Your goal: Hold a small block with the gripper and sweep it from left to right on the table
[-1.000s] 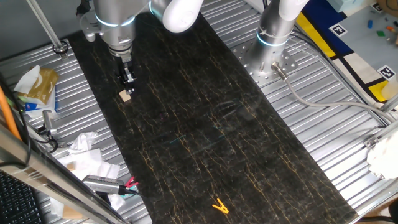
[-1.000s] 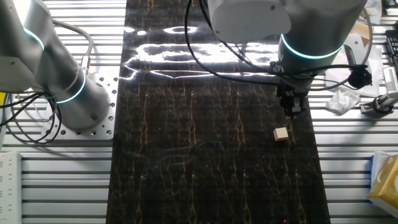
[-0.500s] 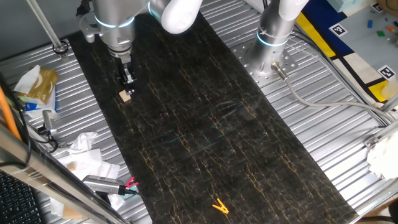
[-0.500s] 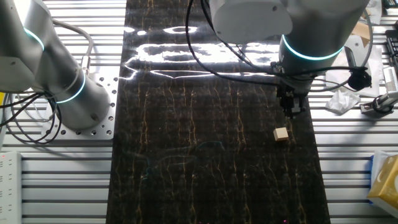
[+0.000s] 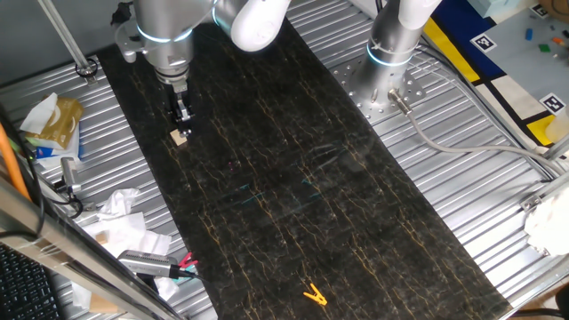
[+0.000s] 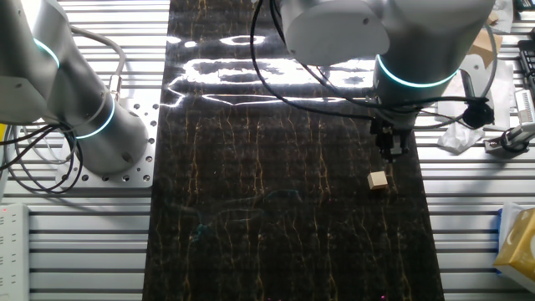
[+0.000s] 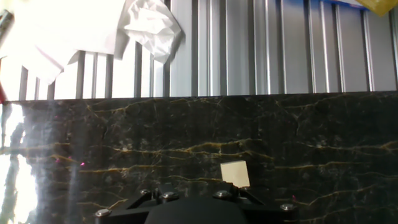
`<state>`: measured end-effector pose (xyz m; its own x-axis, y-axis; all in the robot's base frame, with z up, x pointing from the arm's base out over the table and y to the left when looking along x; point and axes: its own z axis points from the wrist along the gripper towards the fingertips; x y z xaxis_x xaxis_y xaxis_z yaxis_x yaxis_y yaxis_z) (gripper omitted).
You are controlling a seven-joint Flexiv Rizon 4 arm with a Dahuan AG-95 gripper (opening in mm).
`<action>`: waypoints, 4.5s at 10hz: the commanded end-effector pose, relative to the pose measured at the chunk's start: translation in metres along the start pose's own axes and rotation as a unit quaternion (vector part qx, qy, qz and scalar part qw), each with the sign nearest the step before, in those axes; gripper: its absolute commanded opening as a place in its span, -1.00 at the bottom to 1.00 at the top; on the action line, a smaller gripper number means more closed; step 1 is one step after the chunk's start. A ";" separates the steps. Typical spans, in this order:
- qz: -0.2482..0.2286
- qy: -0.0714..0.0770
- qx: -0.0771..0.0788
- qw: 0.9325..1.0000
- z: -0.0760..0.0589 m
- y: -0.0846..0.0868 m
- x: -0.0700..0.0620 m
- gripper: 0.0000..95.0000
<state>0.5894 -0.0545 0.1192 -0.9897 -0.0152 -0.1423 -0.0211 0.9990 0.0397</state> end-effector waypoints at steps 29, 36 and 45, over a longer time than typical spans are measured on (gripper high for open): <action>0.008 0.003 0.009 1.000 0.023 -0.002 -0.003 -0.60; 0.017 -0.003 0.016 1.000 0.022 -0.003 -0.003 -0.60; 0.013 0.003 0.013 1.000 0.021 -0.002 -0.004 -0.60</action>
<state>0.5945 -0.0552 0.0994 -0.9890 0.0052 -0.1476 0.0024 0.9998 0.0192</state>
